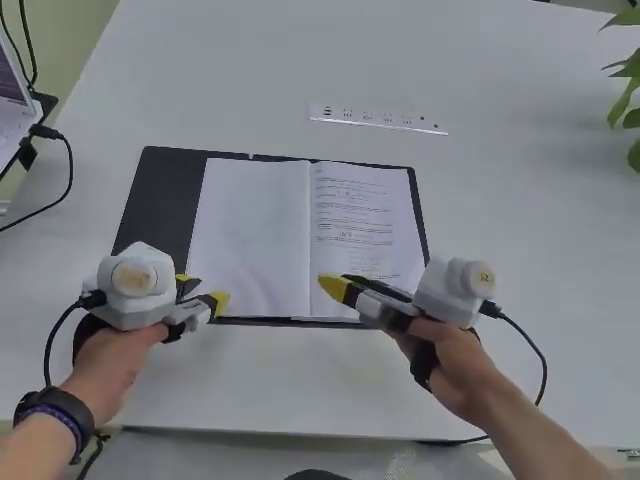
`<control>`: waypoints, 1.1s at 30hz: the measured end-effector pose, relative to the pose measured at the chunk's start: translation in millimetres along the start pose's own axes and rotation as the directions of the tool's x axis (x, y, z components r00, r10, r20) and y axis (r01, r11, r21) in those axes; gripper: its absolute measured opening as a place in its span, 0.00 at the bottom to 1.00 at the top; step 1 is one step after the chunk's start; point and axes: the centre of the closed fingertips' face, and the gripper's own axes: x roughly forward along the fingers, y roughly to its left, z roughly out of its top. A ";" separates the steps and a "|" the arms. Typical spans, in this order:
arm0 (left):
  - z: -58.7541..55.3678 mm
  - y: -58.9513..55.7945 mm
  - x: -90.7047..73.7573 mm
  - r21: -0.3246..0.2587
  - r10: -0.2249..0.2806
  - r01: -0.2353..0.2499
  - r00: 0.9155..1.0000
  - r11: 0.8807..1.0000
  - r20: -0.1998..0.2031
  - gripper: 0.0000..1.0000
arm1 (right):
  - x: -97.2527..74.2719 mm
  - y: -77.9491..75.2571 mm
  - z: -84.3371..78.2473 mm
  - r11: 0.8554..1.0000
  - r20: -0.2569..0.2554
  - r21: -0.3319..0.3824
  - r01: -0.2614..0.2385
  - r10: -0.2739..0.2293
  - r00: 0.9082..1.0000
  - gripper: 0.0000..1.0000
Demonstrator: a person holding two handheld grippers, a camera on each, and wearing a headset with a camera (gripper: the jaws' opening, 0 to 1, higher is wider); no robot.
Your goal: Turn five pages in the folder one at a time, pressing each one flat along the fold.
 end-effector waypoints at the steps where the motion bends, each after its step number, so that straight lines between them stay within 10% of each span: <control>1: -1.3 -0.9 0.5 -0.003 -0.005 0.005 1.000 1.000 -0.004 0.27 | 1.3 0.3 0.0 1.000 -0.003 0.001 -0.001 0.001 1.000 0.35; 33: -3.4 2.3 -6.4 0.069 0.058 -0.058 0.998 0.996 0.006 0.16 | 82.0 -10.2 29.7 0.998 -0.067 -0.027 -0.064 0.062 0.996 0.27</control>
